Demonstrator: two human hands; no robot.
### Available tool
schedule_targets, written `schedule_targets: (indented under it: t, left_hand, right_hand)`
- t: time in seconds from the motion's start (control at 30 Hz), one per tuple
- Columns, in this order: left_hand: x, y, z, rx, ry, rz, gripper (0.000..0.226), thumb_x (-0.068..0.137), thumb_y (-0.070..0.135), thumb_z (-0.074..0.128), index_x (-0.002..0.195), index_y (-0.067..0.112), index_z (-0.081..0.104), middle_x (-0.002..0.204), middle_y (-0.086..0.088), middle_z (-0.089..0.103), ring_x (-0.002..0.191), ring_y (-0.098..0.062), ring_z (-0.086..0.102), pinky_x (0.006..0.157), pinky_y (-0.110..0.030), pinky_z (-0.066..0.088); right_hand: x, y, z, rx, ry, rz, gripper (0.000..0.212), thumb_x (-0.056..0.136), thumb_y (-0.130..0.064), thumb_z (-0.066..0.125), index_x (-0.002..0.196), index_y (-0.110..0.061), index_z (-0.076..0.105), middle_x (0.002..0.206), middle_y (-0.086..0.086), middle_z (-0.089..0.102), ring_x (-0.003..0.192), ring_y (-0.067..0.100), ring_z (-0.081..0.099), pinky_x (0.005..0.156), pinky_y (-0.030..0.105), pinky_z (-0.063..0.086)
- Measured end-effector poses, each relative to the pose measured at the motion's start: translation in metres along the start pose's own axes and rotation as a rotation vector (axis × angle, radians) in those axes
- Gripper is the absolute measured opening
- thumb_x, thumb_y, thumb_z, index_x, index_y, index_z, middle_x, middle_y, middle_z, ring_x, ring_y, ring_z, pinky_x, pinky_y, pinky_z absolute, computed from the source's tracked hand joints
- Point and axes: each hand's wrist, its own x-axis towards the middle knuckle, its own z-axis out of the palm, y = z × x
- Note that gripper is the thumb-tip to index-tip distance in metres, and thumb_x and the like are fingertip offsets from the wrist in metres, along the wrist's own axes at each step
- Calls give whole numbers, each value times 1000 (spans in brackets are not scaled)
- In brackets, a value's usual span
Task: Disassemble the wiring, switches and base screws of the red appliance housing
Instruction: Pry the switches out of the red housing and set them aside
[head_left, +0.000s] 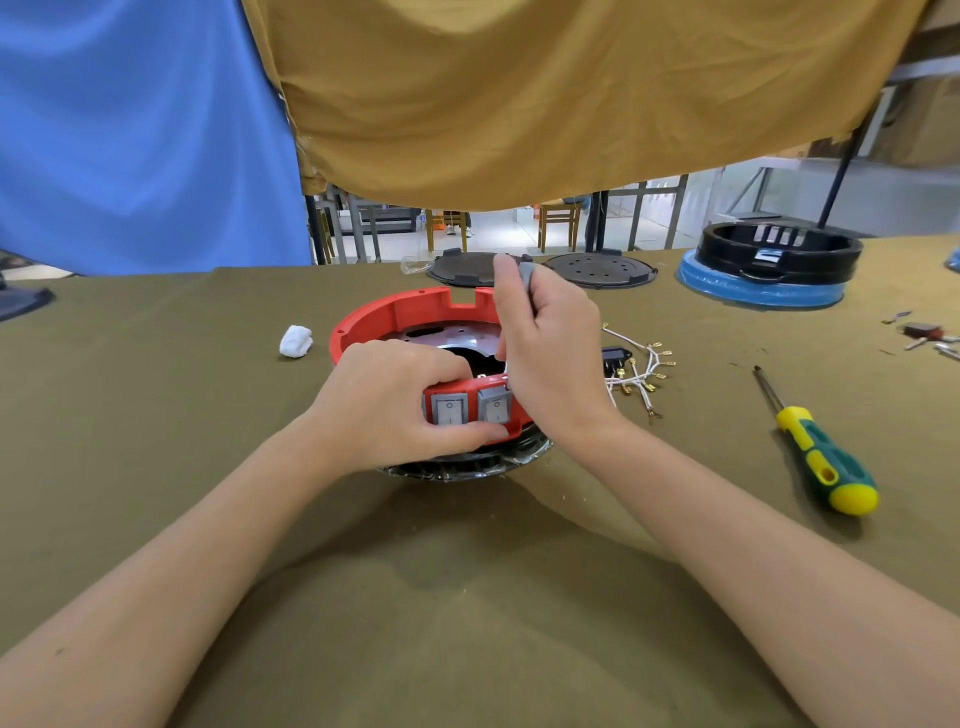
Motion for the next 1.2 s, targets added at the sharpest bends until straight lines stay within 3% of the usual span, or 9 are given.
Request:
schedule_targets:
  t: [0.07, 0.17, 0.33, 0.6, 0.73, 0.87, 1.03, 1.1, 1.2]
  left_hand:
    - [0, 1, 0, 1, 13, 2, 47, 76, 75, 51, 69, 29, 62, 56, 12, 57, 51, -7, 52, 46, -38, 45]
    - [0, 1, 0, 2, 11, -4, 49, 76, 75, 52, 69, 28, 62, 57, 12, 57, 52, -8, 53, 47, -38, 46]
    - [1, 1, -1, 3, 3, -5, 48, 76, 76, 51, 68, 29, 61, 56, 13, 57, 51, -6, 53, 47, -37, 47]
    - [1, 3, -1, 28, -3, -28, 55, 74, 78, 46, 71, 27, 65, 56, 12, 57, 52, -6, 52, 49, -37, 46]
    - [1, 3, 0, 23, 4, -22, 55, 75, 78, 46, 74, 28, 68, 58, 14, 58, 52, -5, 52, 48, -31, 44]
    - [1, 4, -1, 7, 2, -24, 55, 74, 77, 47, 77, 28, 70, 61, 13, 62, 54, -5, 55, 50, -32, 47]
    - [1, 5, -2, 3, 10, -22, 46, 75, 77, 49, 68, 32, 56, 57, 15, 55, 52, -4, 51, 49, -33, 46]
    - [1, 5, -2, 6, 0, -36, 53, 74, 79, 48, 70, 28, 63, 58, 14, 58, 53, -5, 54, 50, -37, 47]
    - [1, 4, -1, 8, -4, -44, 58, 73, 80, 47, 73, 26, 68, 59, 12, 61, 54, -6, 56, 52, -38, 48]
  right_hand:
    - [4, -2, 2, -28, -26, 35, 50, 107, -28, 44, 60, -11, 39, 52, 10, 42, 50, 18, 38, 52, 35, 32]
    - [8, -2, 2, -56, -51, 44, 52, 107, -28, 44, 57, -17, 34, 49, -1, 38, 48, 11, 34, 48, 27, 28]
    - [2, -2, -3, 8, 47, 7, 50, 106, -27, 46, 63, -1, 46, 55, 15, 53, 53, 26, 49, 53, 32, 39]
    - [-3, -5, 0, -17, 23, -5, 48, 106, -26, 47, 64, -2, 44, 57, 19, 50, 56, 33, 47, 55, 42, 39]
    - [-1, -5, 2, -45, -20, 9, 50, 107, -27, 45, 63, -3, 42, 55, 15, 44, 54, 28, 42, 54, 38, 35]
    - [7, -3, 2, -111, -88, 12, 50, 107, -30, 43, 60, -13, 38, 52, -1, 38, 50, 9, 33, 51, 30, 29]
    - [8, 1, -2, 18, 27, 29, 52, 106, -29, 45, 61, -4, 46, 47, -3, 47, 44, 6, 45, 48, 16, 34]
    - [8, 1, -4, 118, 72, 19, 50, 106, -29, 46, 59, -11, 45, 45, -5, 49, 42, 6, 49, 51, 15, 38]
    - [5, -1, -2, 181, 4, -25, 47, 106, -29, 48, 63, -10, 49, 49, 4, 56, 45, 6, 52, 54, 14, 41]
